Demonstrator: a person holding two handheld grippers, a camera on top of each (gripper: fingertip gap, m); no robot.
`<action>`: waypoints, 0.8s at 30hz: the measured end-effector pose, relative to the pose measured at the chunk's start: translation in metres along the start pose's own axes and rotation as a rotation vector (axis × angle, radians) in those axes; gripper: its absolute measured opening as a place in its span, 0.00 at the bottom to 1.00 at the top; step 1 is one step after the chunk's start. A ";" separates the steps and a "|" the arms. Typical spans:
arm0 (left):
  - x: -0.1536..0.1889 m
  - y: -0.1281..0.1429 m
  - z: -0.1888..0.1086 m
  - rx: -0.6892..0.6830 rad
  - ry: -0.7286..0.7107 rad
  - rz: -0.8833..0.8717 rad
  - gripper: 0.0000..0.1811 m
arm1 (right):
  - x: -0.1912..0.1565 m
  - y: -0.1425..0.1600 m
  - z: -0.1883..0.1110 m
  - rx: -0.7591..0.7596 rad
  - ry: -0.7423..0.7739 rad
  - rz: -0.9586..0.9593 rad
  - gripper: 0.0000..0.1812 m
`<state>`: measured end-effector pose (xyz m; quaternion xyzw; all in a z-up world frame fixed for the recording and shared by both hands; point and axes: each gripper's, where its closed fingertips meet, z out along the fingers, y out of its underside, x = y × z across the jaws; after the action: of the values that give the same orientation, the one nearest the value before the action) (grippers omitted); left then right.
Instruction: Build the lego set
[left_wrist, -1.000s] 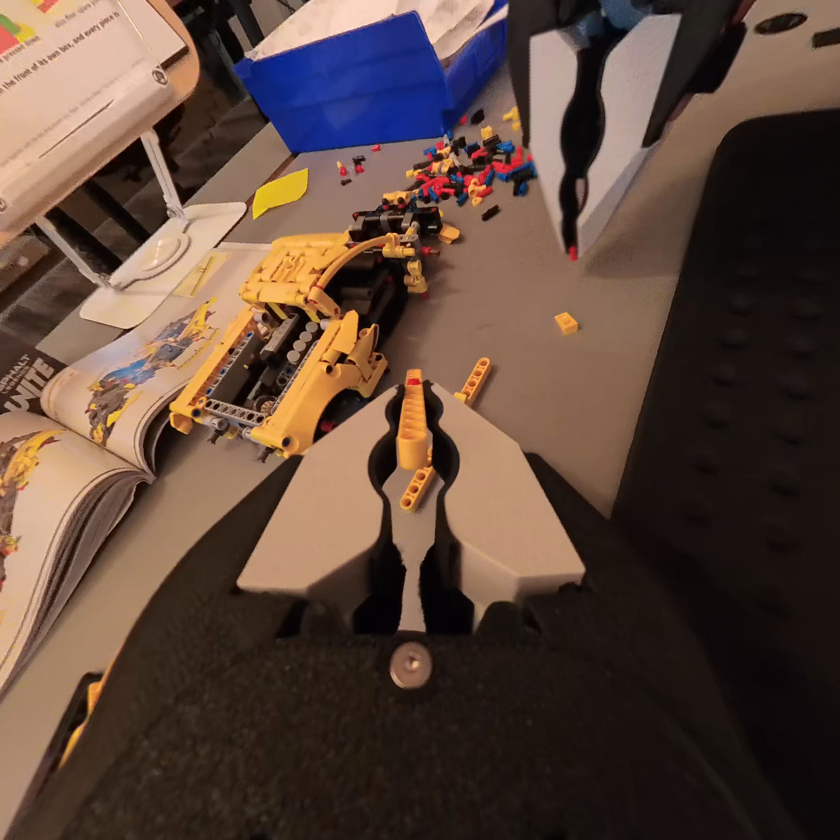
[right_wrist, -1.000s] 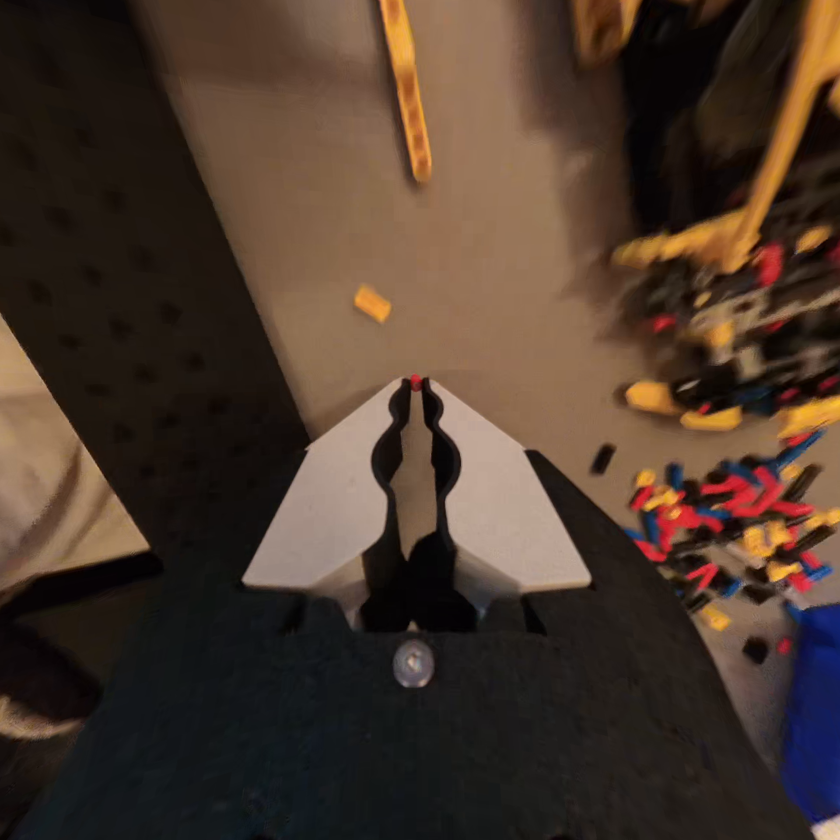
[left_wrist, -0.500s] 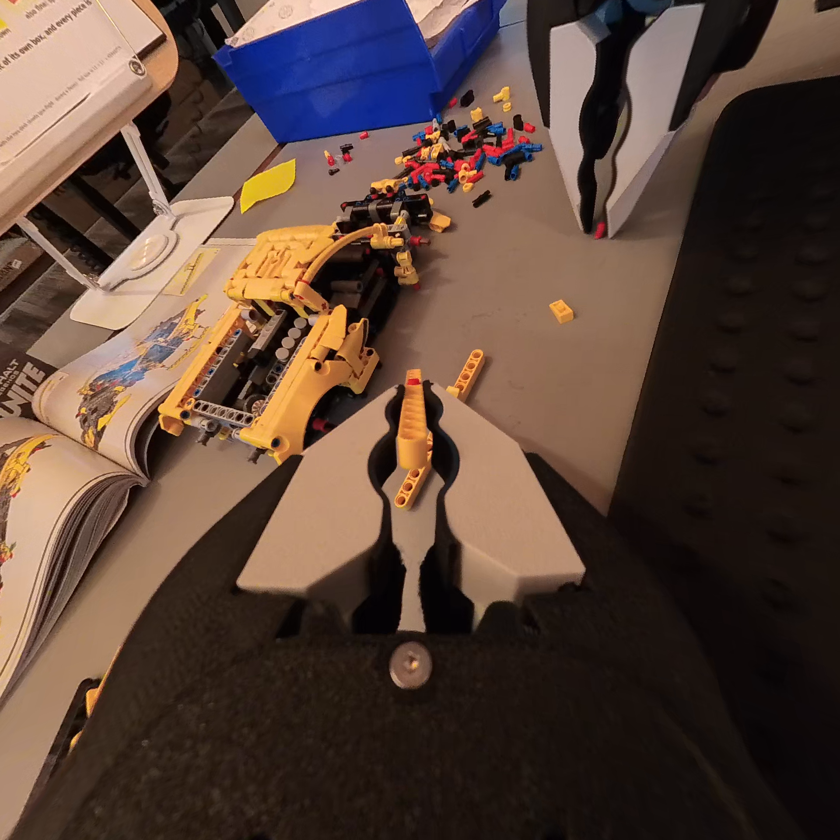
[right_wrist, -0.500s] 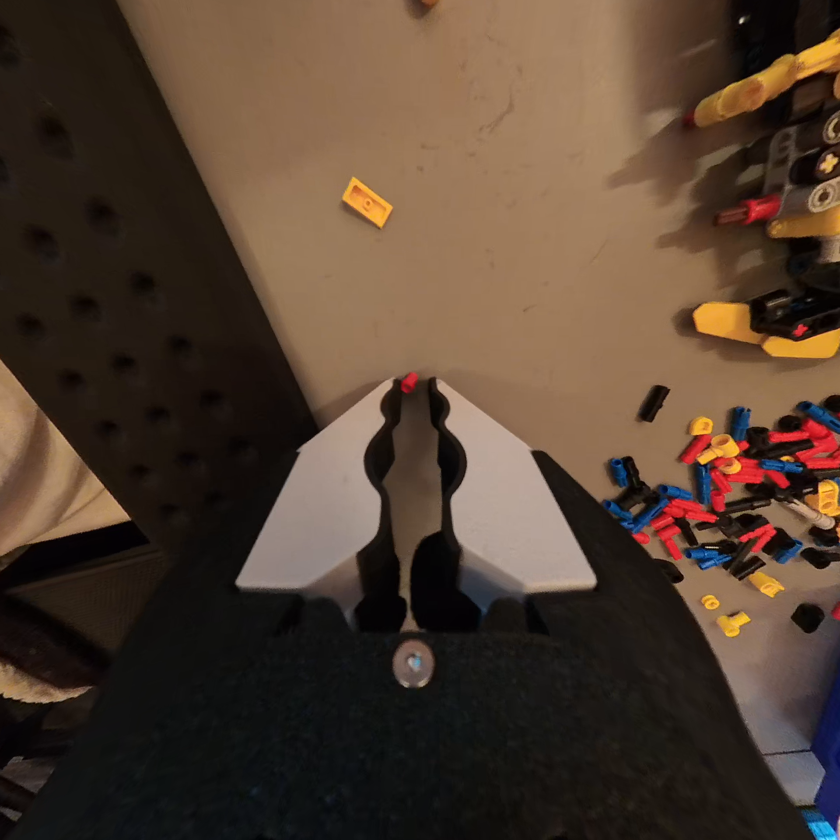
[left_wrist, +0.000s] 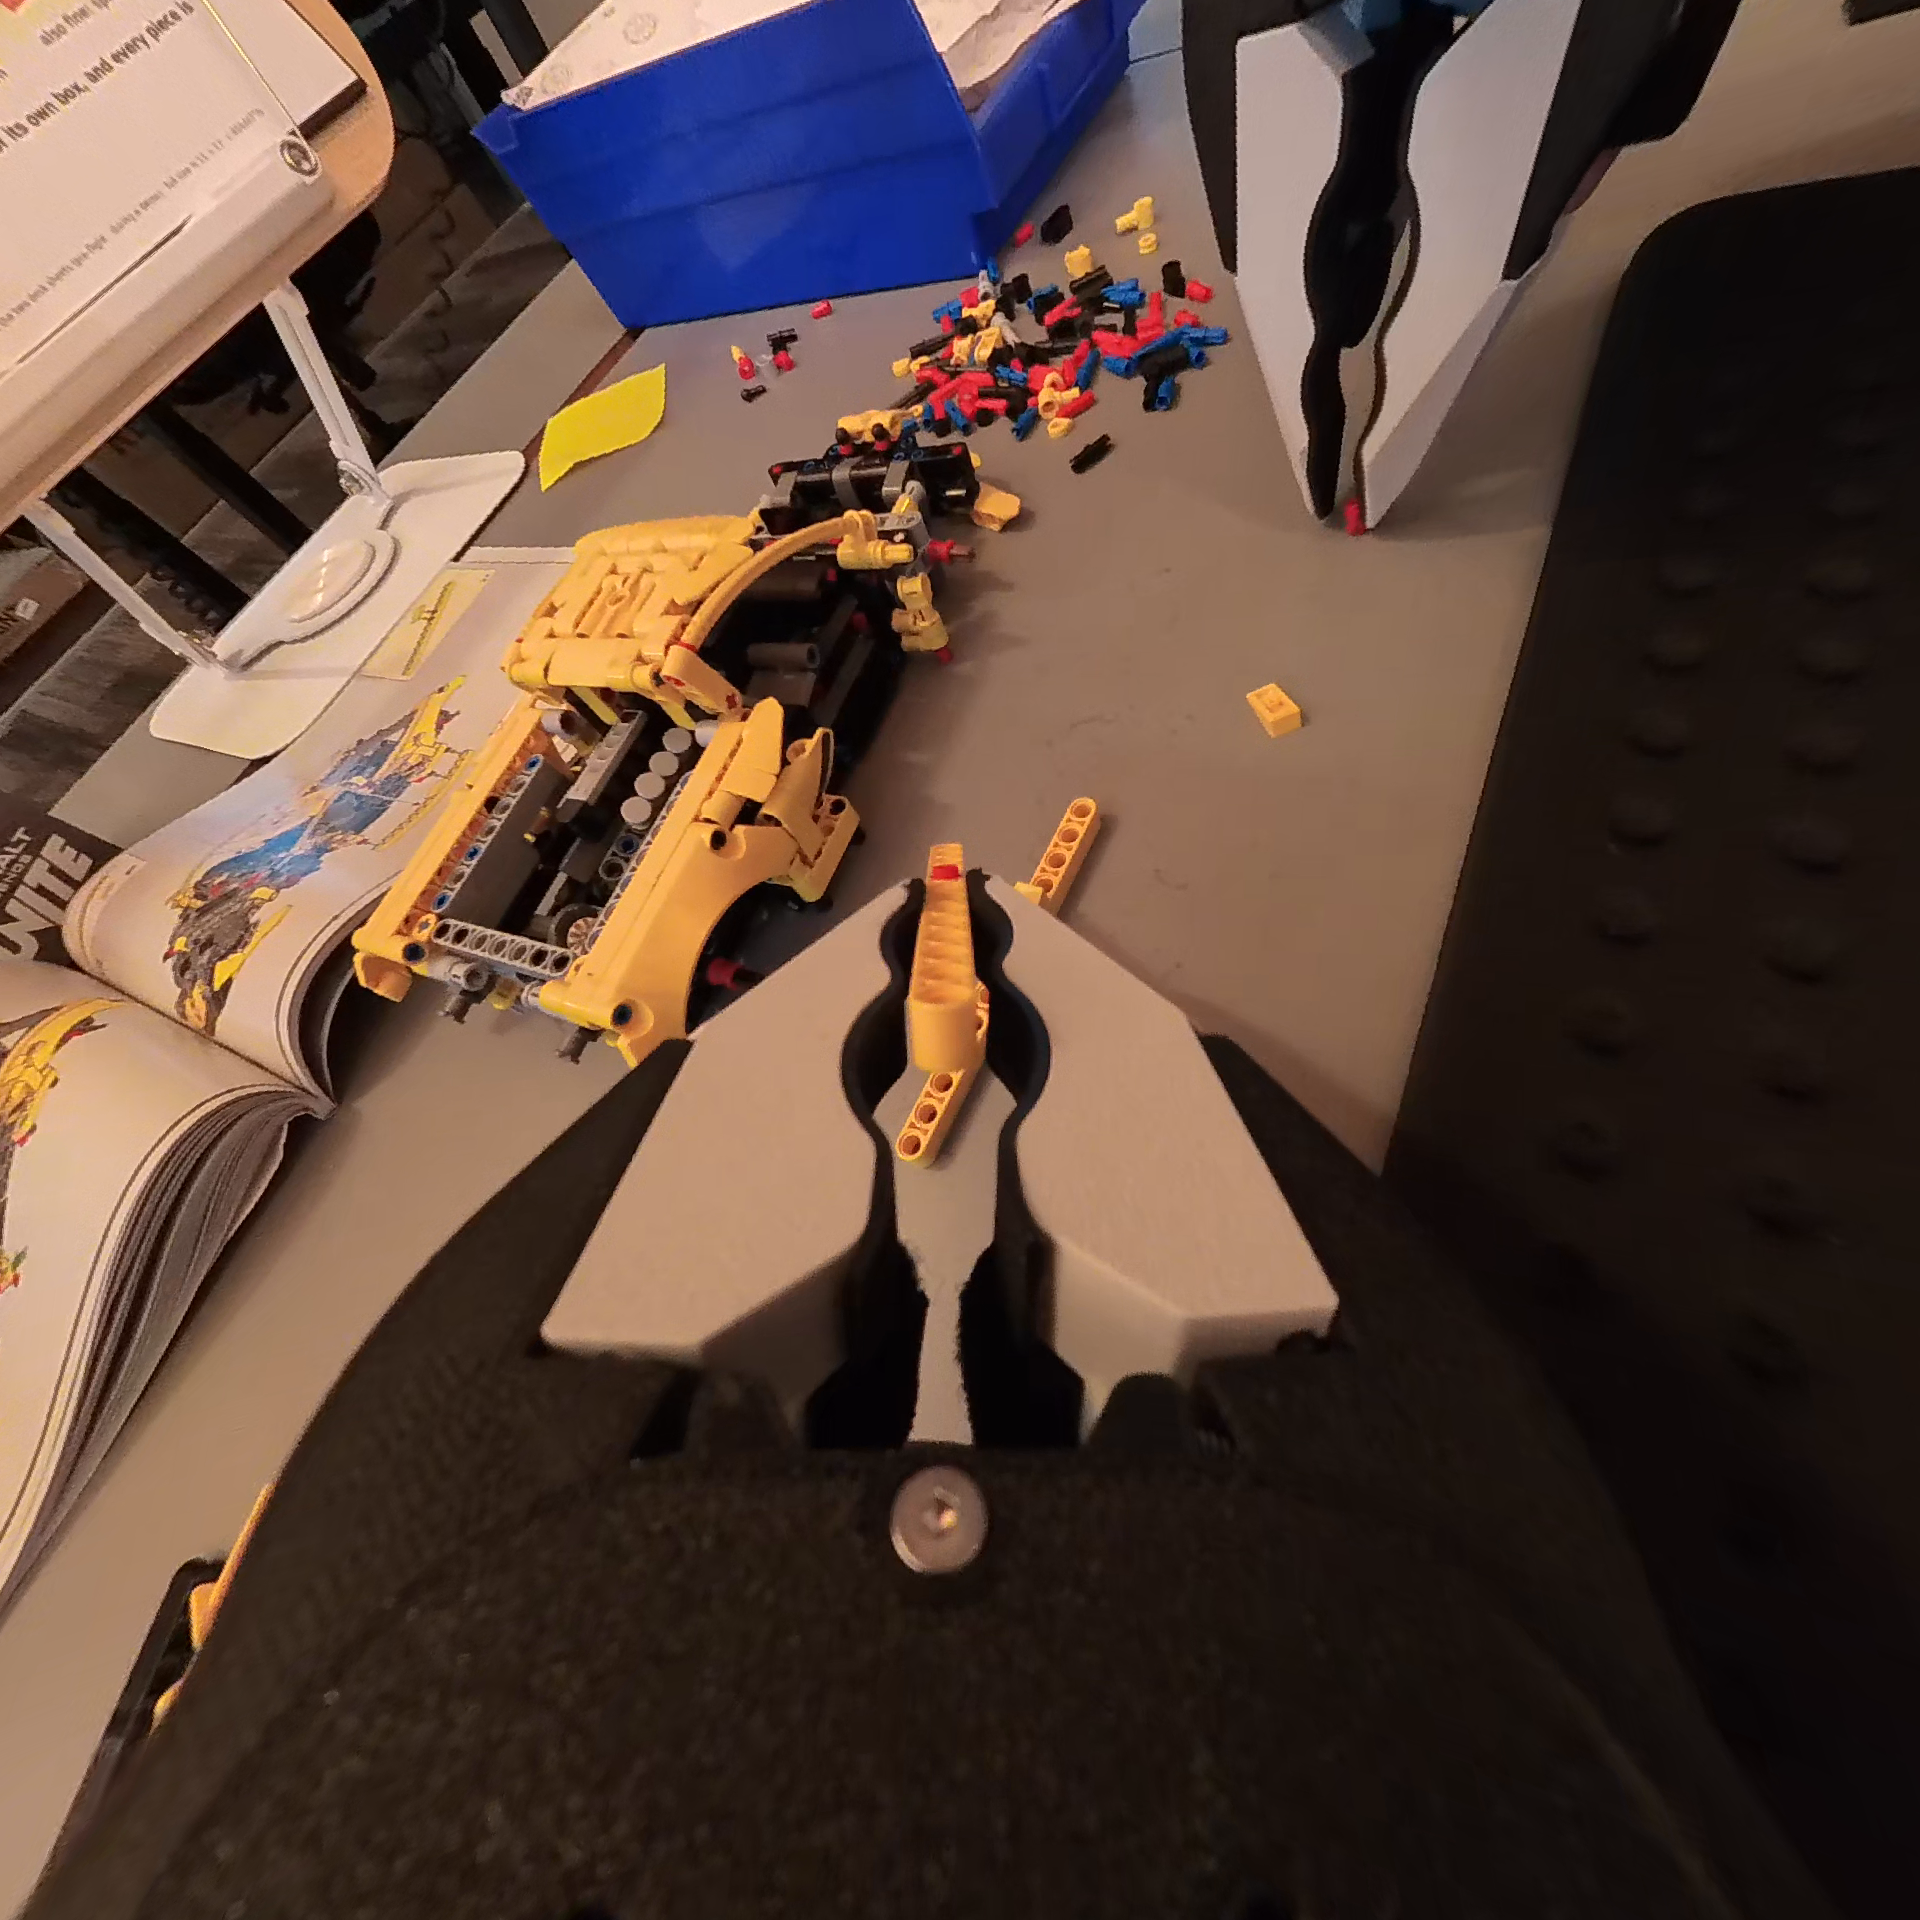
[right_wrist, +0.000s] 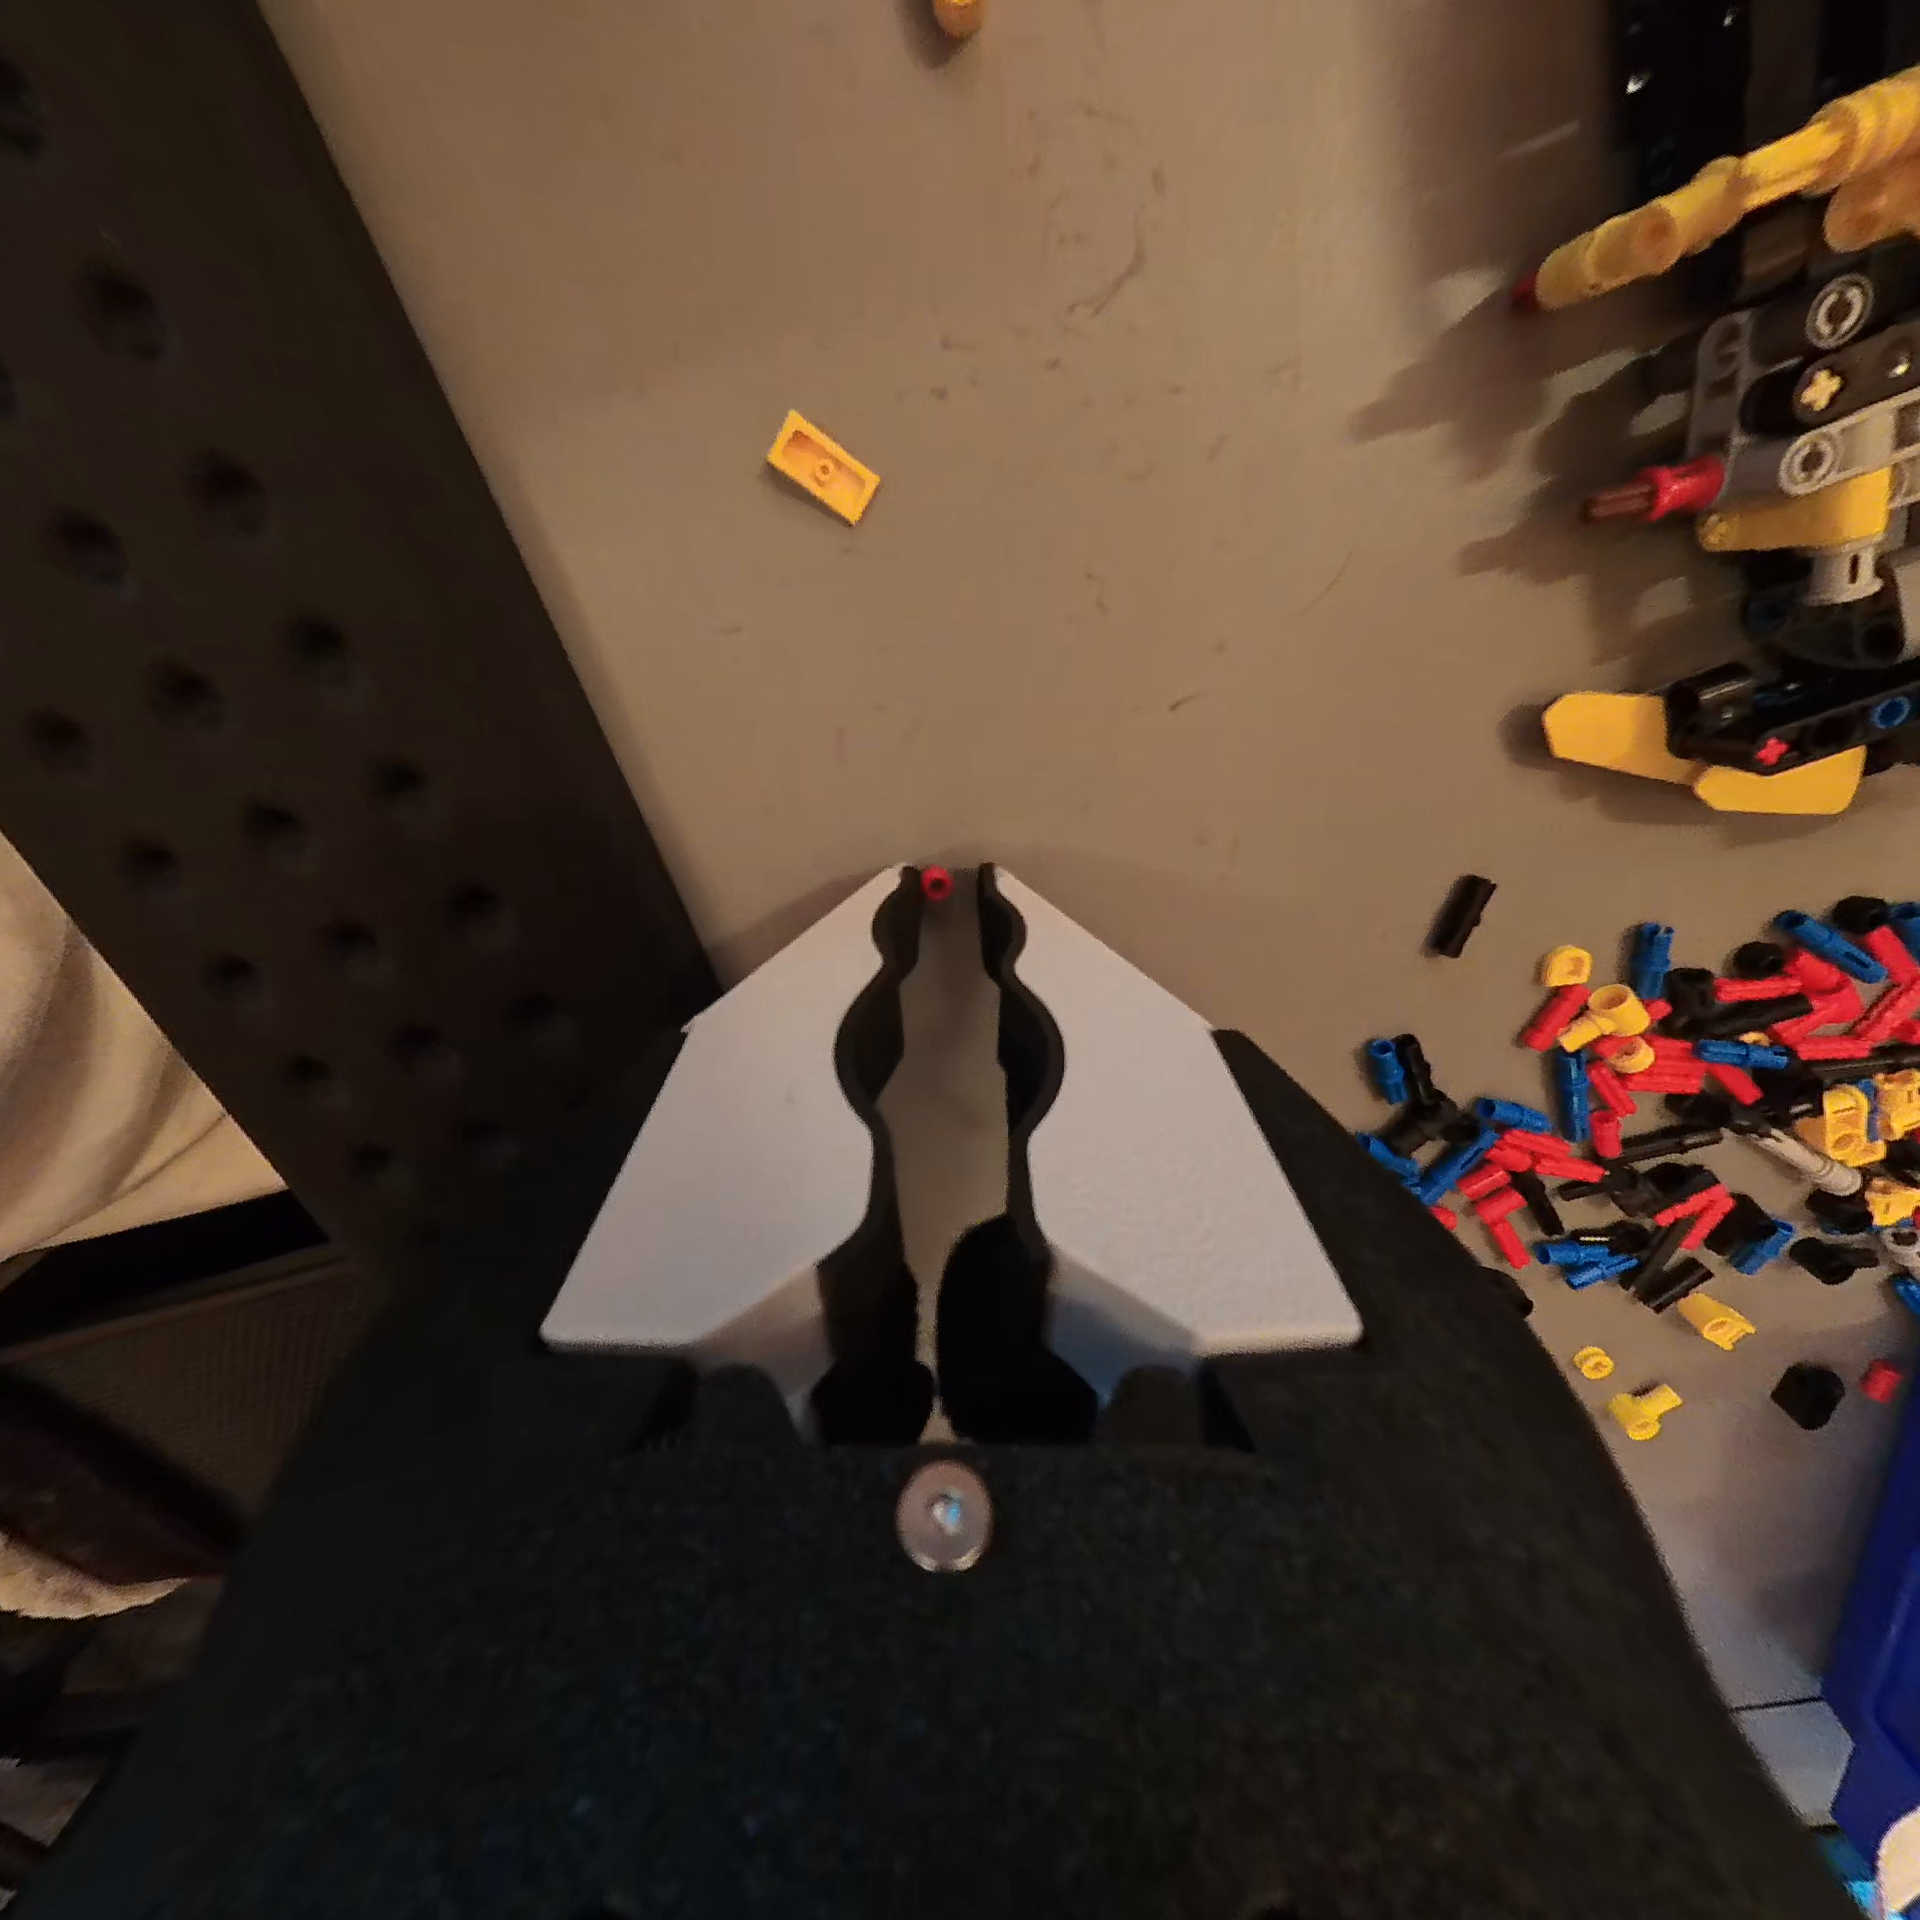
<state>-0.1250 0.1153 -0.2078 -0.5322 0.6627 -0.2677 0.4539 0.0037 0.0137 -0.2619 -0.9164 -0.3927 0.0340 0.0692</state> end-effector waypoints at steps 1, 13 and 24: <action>0.000 0.000 0.000 -0.002 0.001 0.001 0.04 | -0.001 0.000 0.000 0.000 -0.003 -0.001 0.05; 0.001 0.001 0.001 -0.007 0.001 0.010 0.04 | -0.005 0.001 0.001 -0.006 -0.015 0.000 0.06; 0.002 0.001 0.001 -0.006 0.005 0.009 0.04 | -0.011 -0.004 -0.001 0.027 -0.041 0.002 0.10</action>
<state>-0.1245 0.1140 -0.2098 -0.5298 0.6671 -0.2649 0.4517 -0.0064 0.0087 -0.2604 -0.9148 -0.3928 0.0580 0.0737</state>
